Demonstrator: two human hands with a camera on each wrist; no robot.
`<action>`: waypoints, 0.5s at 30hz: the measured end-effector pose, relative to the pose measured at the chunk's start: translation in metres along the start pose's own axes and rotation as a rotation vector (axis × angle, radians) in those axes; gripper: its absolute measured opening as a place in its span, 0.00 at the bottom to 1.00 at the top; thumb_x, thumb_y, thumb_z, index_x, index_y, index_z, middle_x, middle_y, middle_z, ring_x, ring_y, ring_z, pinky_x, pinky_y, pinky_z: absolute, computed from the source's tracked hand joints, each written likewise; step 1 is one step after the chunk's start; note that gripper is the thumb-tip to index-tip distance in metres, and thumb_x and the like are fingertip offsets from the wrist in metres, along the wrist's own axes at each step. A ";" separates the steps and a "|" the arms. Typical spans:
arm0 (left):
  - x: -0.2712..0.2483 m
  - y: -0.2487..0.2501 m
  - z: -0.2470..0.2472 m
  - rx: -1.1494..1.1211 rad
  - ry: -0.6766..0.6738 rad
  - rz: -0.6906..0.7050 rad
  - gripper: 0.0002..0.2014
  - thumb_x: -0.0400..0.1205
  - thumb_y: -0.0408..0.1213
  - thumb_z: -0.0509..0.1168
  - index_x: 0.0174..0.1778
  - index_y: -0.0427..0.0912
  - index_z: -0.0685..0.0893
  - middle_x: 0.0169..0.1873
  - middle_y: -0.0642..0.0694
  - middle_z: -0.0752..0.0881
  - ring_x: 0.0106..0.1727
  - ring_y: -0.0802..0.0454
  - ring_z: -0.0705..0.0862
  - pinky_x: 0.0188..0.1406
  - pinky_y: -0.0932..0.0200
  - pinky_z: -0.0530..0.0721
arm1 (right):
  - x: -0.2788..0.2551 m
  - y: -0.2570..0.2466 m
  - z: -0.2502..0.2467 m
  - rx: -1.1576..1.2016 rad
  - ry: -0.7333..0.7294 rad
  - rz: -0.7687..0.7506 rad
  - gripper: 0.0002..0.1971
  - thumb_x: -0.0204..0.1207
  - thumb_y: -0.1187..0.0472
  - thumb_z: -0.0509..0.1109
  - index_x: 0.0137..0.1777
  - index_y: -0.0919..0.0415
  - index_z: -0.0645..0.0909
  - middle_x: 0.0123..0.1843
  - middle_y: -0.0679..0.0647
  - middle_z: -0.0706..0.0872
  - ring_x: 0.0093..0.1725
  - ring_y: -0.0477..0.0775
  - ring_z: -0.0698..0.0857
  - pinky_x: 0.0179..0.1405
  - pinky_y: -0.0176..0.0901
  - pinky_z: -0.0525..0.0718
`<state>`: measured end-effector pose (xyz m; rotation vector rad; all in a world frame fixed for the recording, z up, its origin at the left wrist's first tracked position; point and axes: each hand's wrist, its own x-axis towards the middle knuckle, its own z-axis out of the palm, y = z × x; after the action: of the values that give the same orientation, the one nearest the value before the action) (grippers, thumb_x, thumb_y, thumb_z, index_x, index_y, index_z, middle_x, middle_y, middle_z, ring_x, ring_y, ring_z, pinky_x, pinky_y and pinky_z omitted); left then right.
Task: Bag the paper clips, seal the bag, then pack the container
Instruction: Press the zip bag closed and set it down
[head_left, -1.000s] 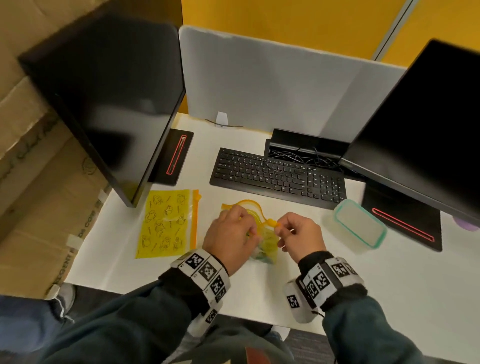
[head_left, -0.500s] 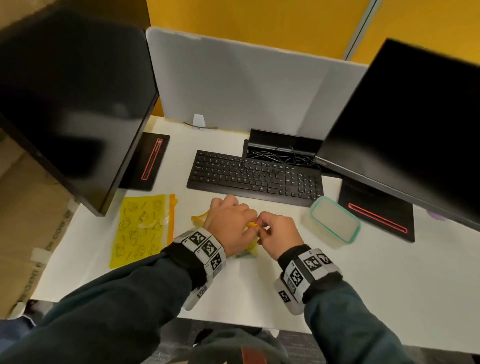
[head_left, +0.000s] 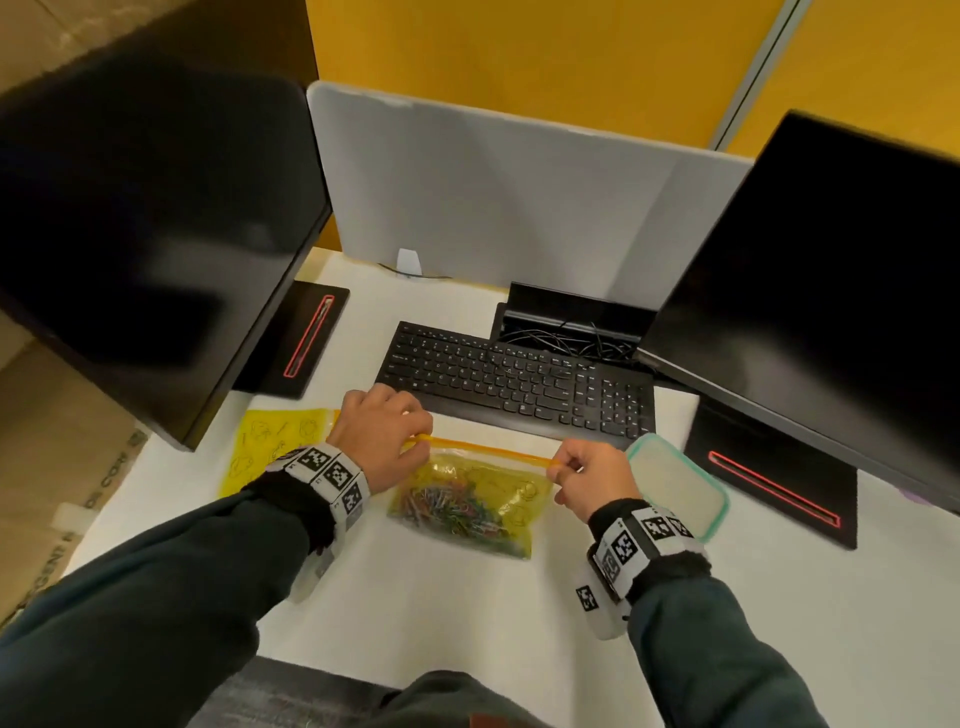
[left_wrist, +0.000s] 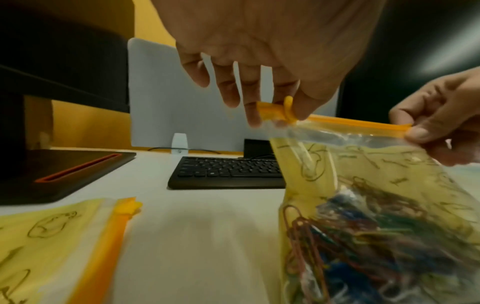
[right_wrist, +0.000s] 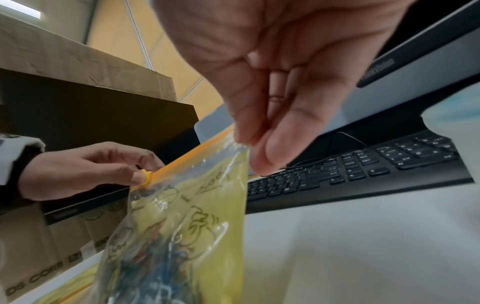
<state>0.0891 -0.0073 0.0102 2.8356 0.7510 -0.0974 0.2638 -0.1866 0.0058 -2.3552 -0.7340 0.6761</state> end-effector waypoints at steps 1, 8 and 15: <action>0.004 -0.001 0.001 -0.007 -0.006 -0.023 0.21 0.73 0.56 0.47 0.49 0.55 0.81 0.56 0.54 0.81 0.61 0.49 0.72 0.60 0.46 0.66 | 0.005 0.002 -0.002 0.010 -0.002 0.010 0.18 0.72 0.70 0.68 0.24 0.52 0.75 0.27 0.54 0.82 0.37 0.64 0.90 0.41 0.52 0.89; 0.030 -0.002 0.007 -0.107 0.022 -0.191 0.17 0.71 0.53 0.50 0.47 0.54 0.81 0.55 0.52 0.80 0.60 0.48 0.72 0.57 0.49 0.64 | 0.040 0.006 -0.007 -0.014 0.008 0.011 0.12 0.70 0.68 0.65 0.27 0.56 0.77 0.31 0.61 0.87 0.37 0.62 0.90 0.44 0.56 0.90; 0.046 0.005 0.013 -0.188 0.116 -0.322 0.09 0.81 0.47 0.55 0.53 0.54 0.78 0.58 0.49 0.80 0.60 0.46 0.75 0.59 0.48 0.67 | 0.058 0.007 -0.014 -0.054 0.051 0.010 0.08 0.74 0.67 0.62 0.35 0.59 0.80 0.37 0.61 0.89 0.40 0.61 0.89 0.46 0.53 0.89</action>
<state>0.1313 0.0078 -0.0070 2.5402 1.1709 0.0863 0.3169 -0.1601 -0.0054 -2.4175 -0.7265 0.6049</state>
